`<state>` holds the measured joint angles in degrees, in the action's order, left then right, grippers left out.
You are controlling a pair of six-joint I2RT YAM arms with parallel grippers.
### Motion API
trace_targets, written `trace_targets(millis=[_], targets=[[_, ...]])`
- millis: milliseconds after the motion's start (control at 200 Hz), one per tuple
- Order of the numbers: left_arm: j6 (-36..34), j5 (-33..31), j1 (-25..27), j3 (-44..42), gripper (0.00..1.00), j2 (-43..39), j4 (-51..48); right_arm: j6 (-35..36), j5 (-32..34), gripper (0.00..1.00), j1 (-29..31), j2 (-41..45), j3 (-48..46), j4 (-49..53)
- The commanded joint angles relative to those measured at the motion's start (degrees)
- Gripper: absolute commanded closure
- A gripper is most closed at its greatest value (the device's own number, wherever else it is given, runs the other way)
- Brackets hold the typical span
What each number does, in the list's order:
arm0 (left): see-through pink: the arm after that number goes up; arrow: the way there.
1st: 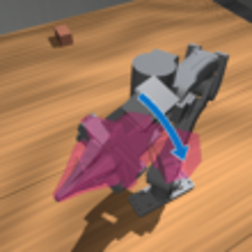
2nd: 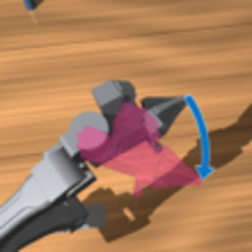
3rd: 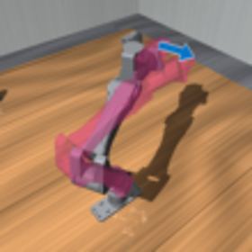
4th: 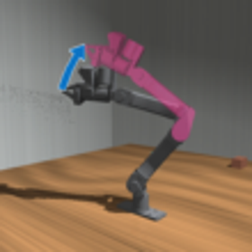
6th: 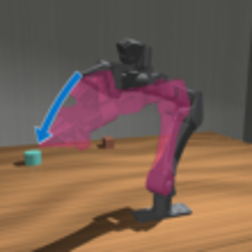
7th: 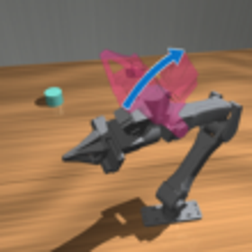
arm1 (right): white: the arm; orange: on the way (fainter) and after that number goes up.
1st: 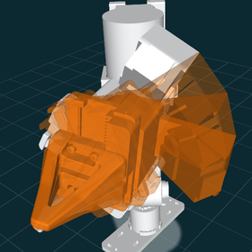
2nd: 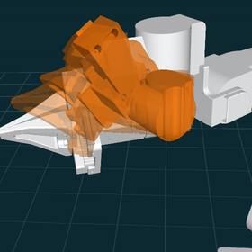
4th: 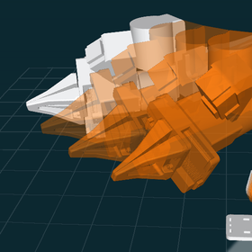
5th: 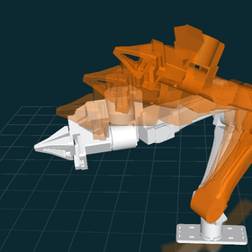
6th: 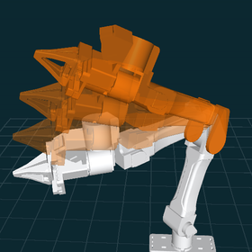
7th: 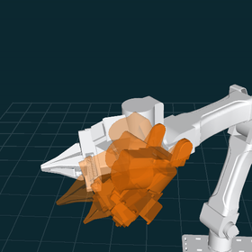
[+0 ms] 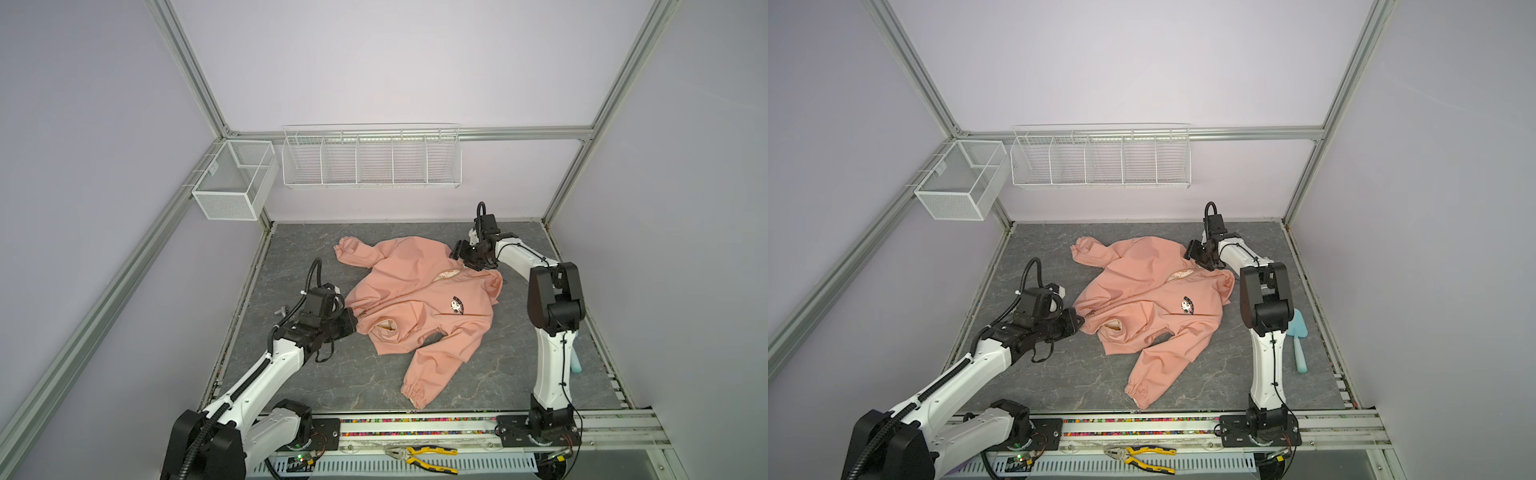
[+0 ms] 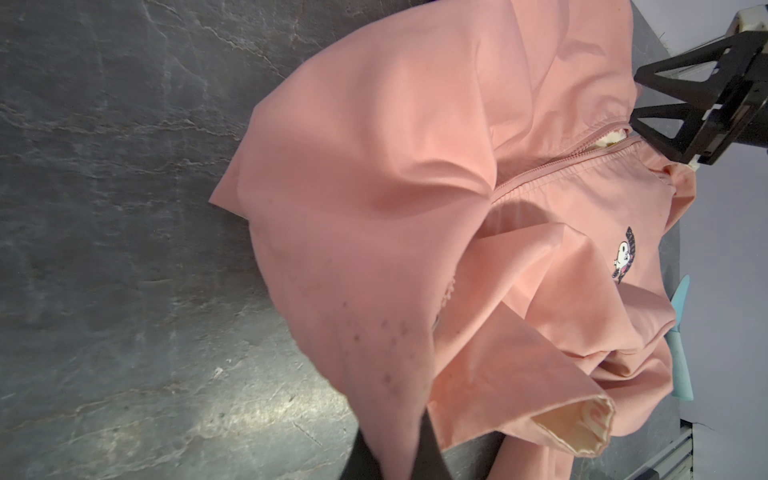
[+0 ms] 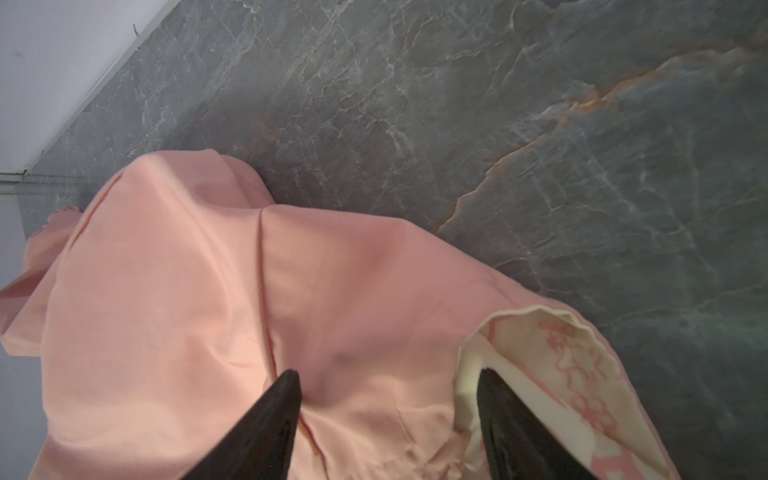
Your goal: Zip up the jacket
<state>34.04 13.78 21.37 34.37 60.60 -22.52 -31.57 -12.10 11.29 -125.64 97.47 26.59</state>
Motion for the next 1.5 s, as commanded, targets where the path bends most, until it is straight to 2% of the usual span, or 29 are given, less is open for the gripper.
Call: trace_targets(millis=[0,165,480,750,990,1220,1495], targets=[[0.1,0.4,-0.2,-0.5,1.00,-0.8,0.3,-0.2,-2.2,0.34,-0.8,-2.4,1.4,-1.6],[0.3,0.3,-0.2,-0.5,1.00,-0.8,0.3,-0.4,-4.1,0.42,-1.2,-1.7,-0.7,-5.1],[0.1,0.0,-0.2,-0.4,1.00,-0.8,-0.2,-0.6,-6.9,0.75,-1.7,1.6,-1.8,-7.8],[0.1,0.1,-0.2,-0.4,1.00,-0.7,-0.1,-0.3,-6.5,0.84,-1.9,4.7,-1.0,-5.8],[0.3,0.8,-0.2,-0.3,1.00,-1.4,-0.2,4.2,0.1,0.93,-2.3,3.7,7.7,7.3],[0.3,2.1,-0.3,-0.3,1.00,-2.4,-0.2,8.9,10.4,0.93,-2.9,0.3,17.6,19.4],[0.6,3.9,-0.2,-1.2,1.00,-2.7,0.7,11.1,13.0,0.93,-5.0,-3.9,21.6,22.3]])
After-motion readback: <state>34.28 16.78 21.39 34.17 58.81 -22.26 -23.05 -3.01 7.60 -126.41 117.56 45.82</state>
